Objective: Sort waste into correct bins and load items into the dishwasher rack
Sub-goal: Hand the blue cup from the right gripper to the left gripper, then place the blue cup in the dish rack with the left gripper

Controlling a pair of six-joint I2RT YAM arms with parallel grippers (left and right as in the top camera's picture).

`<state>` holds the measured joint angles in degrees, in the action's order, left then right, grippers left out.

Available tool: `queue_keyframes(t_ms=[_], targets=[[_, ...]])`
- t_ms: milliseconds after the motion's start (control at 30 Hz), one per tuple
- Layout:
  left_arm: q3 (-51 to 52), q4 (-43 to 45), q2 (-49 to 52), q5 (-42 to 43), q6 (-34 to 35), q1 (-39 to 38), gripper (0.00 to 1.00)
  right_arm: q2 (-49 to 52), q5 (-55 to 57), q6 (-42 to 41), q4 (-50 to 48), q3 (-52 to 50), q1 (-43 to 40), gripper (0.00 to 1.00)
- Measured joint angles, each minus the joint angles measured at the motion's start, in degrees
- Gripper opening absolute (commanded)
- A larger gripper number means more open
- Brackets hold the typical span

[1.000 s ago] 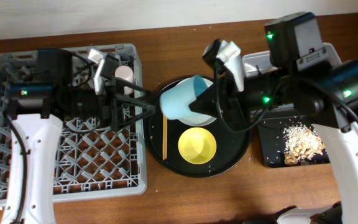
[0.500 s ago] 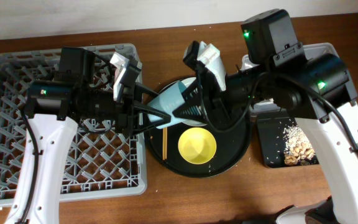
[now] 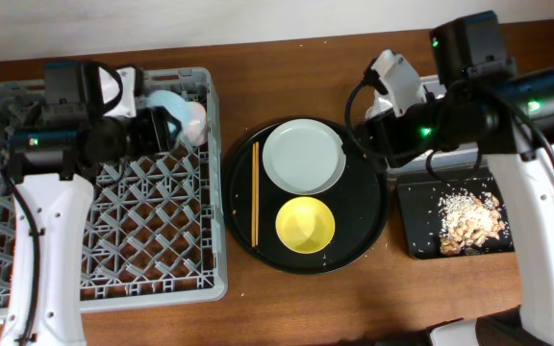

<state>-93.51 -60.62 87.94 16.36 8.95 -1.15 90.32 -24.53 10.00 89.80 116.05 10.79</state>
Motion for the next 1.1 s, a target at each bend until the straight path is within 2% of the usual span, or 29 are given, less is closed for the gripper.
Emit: queue_keyframes(t_ms=[67,200,567,600,667,700,733,800,900,1000,1100], targets=[[0.0,1.6,2.1,-4.9,3.6,0.0,0.44,0.0,1.2,0.0,-0.4,-3.0,0.0,0.74],[0.0,1.5,8.4,-10.5,5.8,0.0,0.44,0.1,2.0,-0.2,-2.4,-8.6,0.0,0.74],[0.0,2.6,18.4,-15.4,6.3,0.0,0.45,0.1,2.3,-0.1,-3.5,-11.3,0.0,0.74],[0.0,3.0,18.7,-16.0,6.3,0.0,0.52,0.1,2.3,-0.1,-3.5,-11.3,0.0,0.73],[0.0,3.0,18.7,-16.6,6.3,0.0,0.52,0.1,2.3,-0.1,-3.5,-11.3,0.0,0.73],[0.0,3.1,18.7,-16.7,6.3,0.0,0.57,0.1,2.3,-0.1,-3.5,-11.3,0.0,0.73],[0.0,3.1,18.8,-16.9,6.3,0.0,0.7,0.1,2.3,-0.1,-3.5,-11.3,0.0,0.74],[0.0,3.5,18.8,-17.0,6.3,0.0,0.81,0.1,2.3,-0.2,-3.4,-11.3,0.0,0.74],[0.0,4.6,18.8,-17.1,6.9,0.0,0.87,0.1,2.3,-0.2,-3.1,-11.3,0.0,0.74],[-0.4,4.4,18.8,-17.1,6.9,0.0,0.86,0.1,2.3,-0.1,-3.1,-11.3,0.0,0.74],[-6.3,0.3,19.0,-16.9,6.9,0.0,0.62,0.1,2.6,-0.2,-3.0,-11.4,0.0,0.75]])
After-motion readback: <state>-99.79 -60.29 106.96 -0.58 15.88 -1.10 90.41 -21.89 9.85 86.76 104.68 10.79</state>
